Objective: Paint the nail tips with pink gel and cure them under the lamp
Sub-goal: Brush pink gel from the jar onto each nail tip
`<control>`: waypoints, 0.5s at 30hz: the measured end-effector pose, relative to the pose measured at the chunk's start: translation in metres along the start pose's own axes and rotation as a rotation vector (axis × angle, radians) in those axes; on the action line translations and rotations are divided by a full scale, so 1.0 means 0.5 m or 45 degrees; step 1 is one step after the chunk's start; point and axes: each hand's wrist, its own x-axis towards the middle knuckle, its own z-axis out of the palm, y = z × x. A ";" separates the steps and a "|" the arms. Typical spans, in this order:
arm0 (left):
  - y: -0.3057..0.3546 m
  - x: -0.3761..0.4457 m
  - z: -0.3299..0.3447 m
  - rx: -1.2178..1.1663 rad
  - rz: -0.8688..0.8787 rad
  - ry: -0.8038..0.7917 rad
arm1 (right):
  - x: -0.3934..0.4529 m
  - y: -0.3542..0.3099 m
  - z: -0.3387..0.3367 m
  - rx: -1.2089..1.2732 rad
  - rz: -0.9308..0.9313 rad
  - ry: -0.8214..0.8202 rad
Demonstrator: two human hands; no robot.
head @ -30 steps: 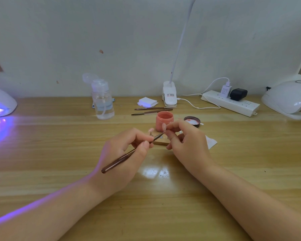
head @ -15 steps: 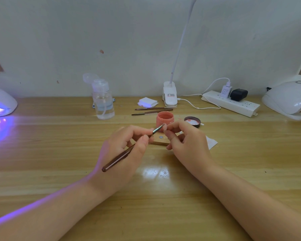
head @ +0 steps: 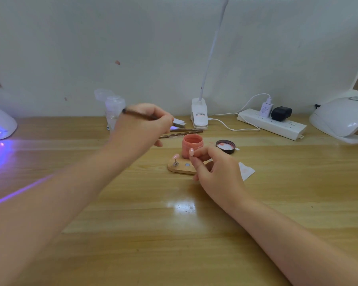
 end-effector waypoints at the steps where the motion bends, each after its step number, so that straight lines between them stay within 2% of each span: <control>1: 0.008 0.022 0.006 0.047 -0.023 -0.063 | 0.001 0.000 0.000 -0.008 0.000 -0.004; 8: 0.039 0.130 0.071 0.432 -0.124 -0.439 | 0.002 0.003 0.000 0.037 0.030 -0.007; 15: 0.020 0.142 0.121 0.614 -0.136 -0.558 | 0.002 0.006 0.001 0.052 0.024 -0.010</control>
